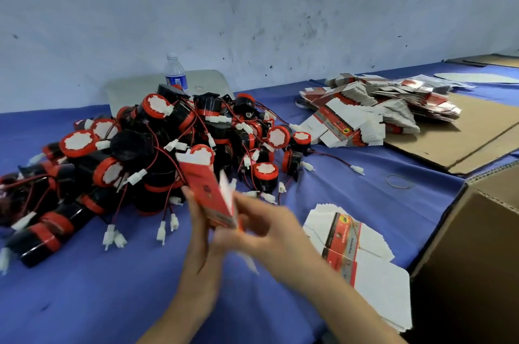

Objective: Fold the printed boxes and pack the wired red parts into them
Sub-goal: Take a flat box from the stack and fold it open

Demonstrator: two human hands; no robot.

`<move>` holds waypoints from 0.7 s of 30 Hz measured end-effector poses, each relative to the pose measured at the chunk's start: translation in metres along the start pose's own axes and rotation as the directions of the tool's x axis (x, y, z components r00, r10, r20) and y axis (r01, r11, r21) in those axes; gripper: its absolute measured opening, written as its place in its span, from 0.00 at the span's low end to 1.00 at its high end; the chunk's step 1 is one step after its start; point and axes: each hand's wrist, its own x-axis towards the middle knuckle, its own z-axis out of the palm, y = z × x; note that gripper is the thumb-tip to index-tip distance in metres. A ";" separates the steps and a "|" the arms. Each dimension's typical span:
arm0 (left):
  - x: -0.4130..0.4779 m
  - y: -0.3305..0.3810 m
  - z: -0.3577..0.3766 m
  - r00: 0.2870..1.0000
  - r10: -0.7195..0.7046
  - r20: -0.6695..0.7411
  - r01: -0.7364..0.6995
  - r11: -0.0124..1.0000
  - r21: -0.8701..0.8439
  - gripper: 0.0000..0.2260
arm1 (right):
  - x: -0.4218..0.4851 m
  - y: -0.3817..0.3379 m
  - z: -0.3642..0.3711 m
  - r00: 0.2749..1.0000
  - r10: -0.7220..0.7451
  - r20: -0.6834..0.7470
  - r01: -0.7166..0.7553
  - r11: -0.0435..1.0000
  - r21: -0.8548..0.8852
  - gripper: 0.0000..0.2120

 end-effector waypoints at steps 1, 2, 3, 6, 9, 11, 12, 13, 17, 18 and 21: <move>-0.005 -0.007 -0.004 0.994 -0.024 0.107 0.022 1.000 0.014 0.33 | -0.003 0.001 0.010 0.999 -0.011 0.050 0.012 1.000 -0.018 0.07; -0.011 -0.011 -0.008 0.985 -0.031 0.167 0.032 0.999 -0.003 0.22 | -0.005 0.002 0.018 0.998 -0.014 0.064 0.016 0.999 -0.031 0.08; -0.010 -0.010 -0.008 0.991 -0.045 0.125 0.046 0.999 -0.006 0.19 | -0.004 0.002 0.023 0.998 -0.017 0.057 0.018 1.000 -0.007 0.08; 0.004 0.005 -0.004 0.993 0.116 0.012 -0.115 0.993 -0.019 0.36 | 0.003 -0.002 0.017 0.996 -0.007 -0.093 0.023 0.984 0.174 0.02; 0.005 0.015 -0.002 0.991 0.112 -0.077 -0.122 0.983 -0.135 0.36 | 0.007 -0.010 -0.009 0.962 0.154 -0.226 -0.063 0.928 0.366 0.09; 0.001 0.015 -0.003 0.989 0.130 -0.073 -0.142 0.971 -0.192 0.31 | 0.007 -0.008 -0.021 0.923 0.318 -0.218 -0.188 0.866 0.464 0.13; -0.001 0.015 -0.003 0.987 0.152 -0.058 -0.161 0.964 -0.213 0.28 | 0.007 -0.007 -0.025 0.897 0.391 -0.208 -0.256 0.841 0.476 0.13; -0.002 0.013 -0.004 0.983 0.178 -0.041 -0.183 0.959 -0.216 0.24 | 0.008 -0.005 -0.029 0.878 0.442 -0.183 -0.314 0.821 0.477 0.14; -0.001 0.007 -0.007 0.972 0.232 0.038 -0.229 0.971 -0.067 0.29 | 0.014 -0.004 -0.039 0.860 0.508 -0.032 -0.438 0.771 0.463 0.18; -0.001 0.006 -0.008 0.967 0.247 0.062 -0.248 0.969 0.016 0.30 | 0.020 -0.002 -0.041 0.860 0.510 -0.029 -0.469 0.811 0.349 0.19; 0.001 0.007 -0.009 0.946 0.314 0.078 -0.323 0.910 0.259 0.34 | 0.019 0.006 -0.049 0.874 0.480 0.079 -0.479 0.824 0.303 0.22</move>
